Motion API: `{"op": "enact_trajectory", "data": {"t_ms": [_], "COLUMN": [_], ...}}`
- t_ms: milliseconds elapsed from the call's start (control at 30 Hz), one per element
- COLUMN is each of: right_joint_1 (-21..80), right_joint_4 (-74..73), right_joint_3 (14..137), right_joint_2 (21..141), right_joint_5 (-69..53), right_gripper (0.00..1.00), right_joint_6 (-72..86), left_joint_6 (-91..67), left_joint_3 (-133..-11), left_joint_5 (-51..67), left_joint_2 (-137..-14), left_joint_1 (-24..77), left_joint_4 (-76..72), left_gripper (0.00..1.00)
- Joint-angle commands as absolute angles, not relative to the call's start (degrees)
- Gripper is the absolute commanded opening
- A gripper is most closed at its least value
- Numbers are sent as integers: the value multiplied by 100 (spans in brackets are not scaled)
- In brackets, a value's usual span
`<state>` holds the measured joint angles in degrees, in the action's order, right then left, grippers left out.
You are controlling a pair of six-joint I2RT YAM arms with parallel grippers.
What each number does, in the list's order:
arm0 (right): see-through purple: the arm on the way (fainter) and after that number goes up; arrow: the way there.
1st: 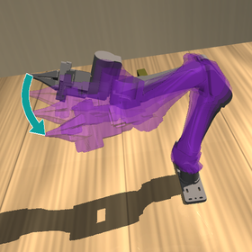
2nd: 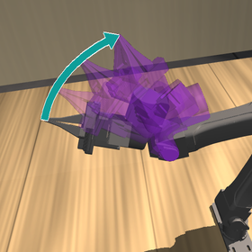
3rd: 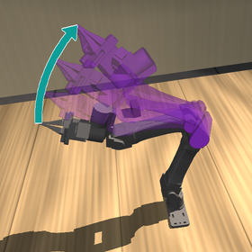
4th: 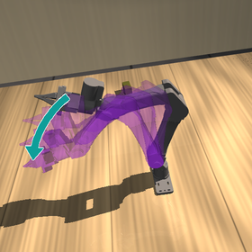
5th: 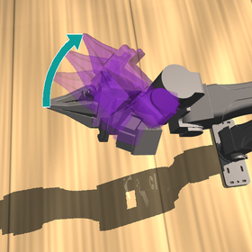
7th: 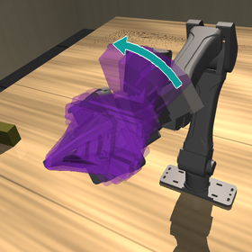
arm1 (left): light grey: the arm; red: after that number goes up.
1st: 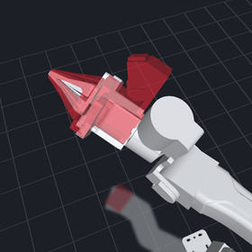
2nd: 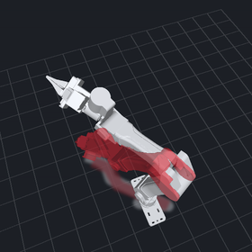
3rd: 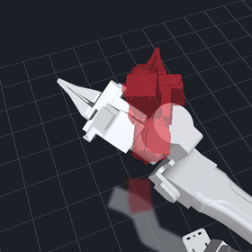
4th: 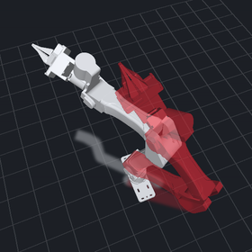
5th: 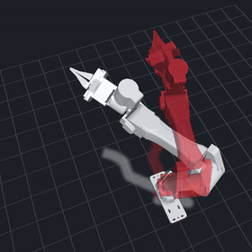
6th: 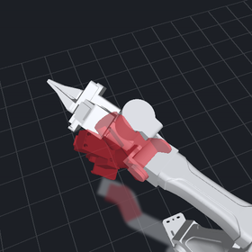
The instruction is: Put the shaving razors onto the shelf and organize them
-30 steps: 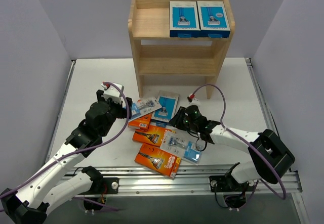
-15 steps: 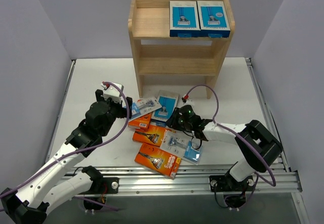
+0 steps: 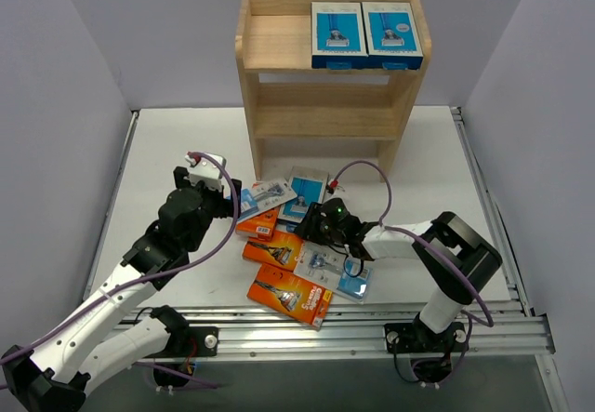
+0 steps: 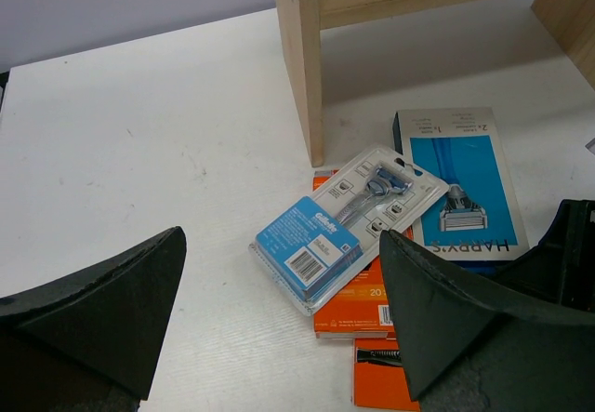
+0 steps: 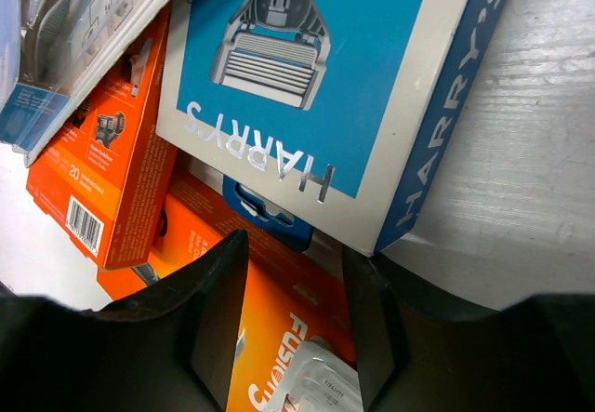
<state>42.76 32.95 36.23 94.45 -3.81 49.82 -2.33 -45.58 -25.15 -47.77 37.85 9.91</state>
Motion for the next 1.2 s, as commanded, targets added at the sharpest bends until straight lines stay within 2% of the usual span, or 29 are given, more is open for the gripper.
{"op": "enact_trajectory", "data": {"t_ms": [0,467,533,633,867,1167], "right_joint_1": [4333,4333,4333,4333,4324,4289], "right_joint_4": [3401,3656,3735,3849,3955,4096], "right_joint_3": [3779,3718,3692,3648,3533,3235], "right_joint_2": [9527,9694,9738,9747,9642,9177], "right_joint_5": [-211,-26,-26,-26,246,343], "right_gripper": [41,39,37,35,19,7], "right_joint_6": [5054,5449,5502,5607,5818,6108], "left_joint_6": [-202,-106,-53,-53,-105,-114], "left_joint_3": [-4562,-4614,-4623,-4614,-4553,-4561], "left_joint_5": [-2602,-2567,-2514,-2601,-2804,-2918], "left_joint_2": [-4720,-4772,-4746,-4711,-4772,-4834], "left_joint_1": [3814,3823,3823,3814,3815,3823], "left_joint_4": [695,800,800,800,703,721], "left_gripper": [94,94,100,100,94,94]}}
